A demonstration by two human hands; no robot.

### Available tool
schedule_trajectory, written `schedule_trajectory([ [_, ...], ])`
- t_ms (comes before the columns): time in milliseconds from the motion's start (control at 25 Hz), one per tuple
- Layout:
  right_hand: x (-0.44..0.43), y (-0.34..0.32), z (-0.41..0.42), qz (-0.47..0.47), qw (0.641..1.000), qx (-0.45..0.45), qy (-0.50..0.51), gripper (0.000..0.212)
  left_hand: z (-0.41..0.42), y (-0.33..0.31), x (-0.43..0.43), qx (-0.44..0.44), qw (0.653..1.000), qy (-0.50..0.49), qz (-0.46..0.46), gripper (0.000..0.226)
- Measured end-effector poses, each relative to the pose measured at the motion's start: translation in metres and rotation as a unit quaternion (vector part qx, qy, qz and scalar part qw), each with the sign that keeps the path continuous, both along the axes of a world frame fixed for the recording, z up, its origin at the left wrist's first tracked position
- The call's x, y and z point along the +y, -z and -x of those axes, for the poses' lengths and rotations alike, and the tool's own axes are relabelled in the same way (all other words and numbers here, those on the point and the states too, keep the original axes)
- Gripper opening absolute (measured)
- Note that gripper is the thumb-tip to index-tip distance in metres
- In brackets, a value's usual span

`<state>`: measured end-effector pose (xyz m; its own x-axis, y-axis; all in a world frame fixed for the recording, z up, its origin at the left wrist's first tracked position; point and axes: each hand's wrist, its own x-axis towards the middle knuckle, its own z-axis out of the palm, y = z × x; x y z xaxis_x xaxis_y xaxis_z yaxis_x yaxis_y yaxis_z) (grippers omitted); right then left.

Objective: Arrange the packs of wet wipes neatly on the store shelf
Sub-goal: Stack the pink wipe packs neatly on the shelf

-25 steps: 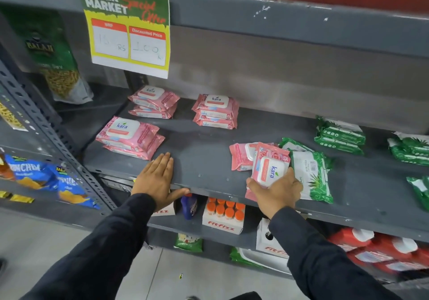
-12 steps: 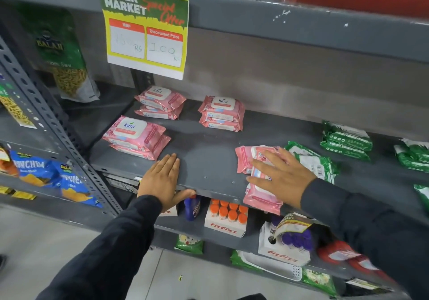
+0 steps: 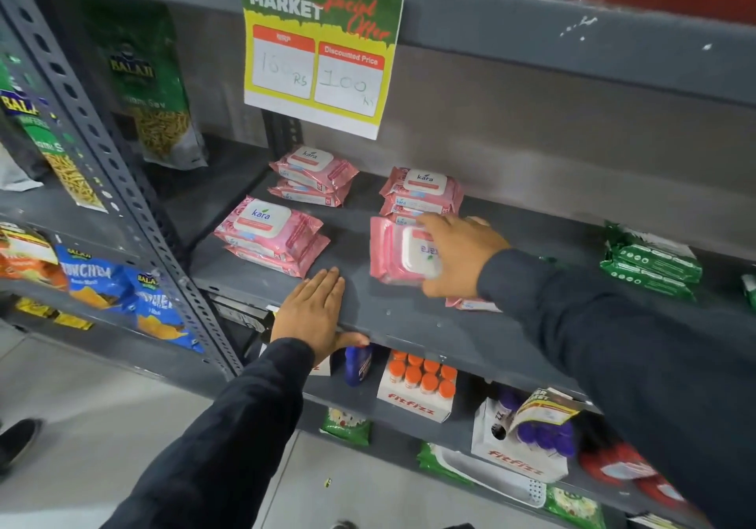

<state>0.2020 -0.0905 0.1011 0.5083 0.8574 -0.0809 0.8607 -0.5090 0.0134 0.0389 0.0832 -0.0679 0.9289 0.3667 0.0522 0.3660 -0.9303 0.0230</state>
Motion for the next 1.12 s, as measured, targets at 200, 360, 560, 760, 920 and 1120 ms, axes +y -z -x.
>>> schedule_trajectory([
  [200, 0.065, 0.025, 0.006, 0.058, 0.996, 0.035, 0.054, 0.072, 0.001, 0.003, 0.002, -0.013, 1.000, 0.006, 0.014, 0.117],
  [360, 0.075, 0.046, 0.005, 0.113, 0.988, 0.055, 0.092, 0.068, -0.001, 0.002, 0.003, -0.025, 1.000, 0.007, 0.016, 0.118],
  [560, 0.073, 0.050, -0.006, 0.113, 0.986, 0.094, 0.082, 0.102, 0.000, 0.001, 0.002, -0.034, 0.999, 0.013, 0.014, 0.117],
  [760, 0.021, 0.010, -0.045, 0.106, 0.990, 0.084, 0.029, 0.112, 0.000, 0.001, 0.003, -0.041, 0.999, 0.008, 0.000, 0.119],
  [920, -0.030, 0.019, -0.070, 0.218, 0.969, 0.075, 0.086, 0.117, 0.000, 0.004, 0.002, -0.053, 0.998, 0.008, -0.010, 0.117],
  [1120, -0.051, 0.034, -0.065, 0.177, 0.975, 0.096, 0.097, 0.114, -0.001, 0.003, 0.002, -0.052, 0.998, 0.009, -0.031, 0.117],
])
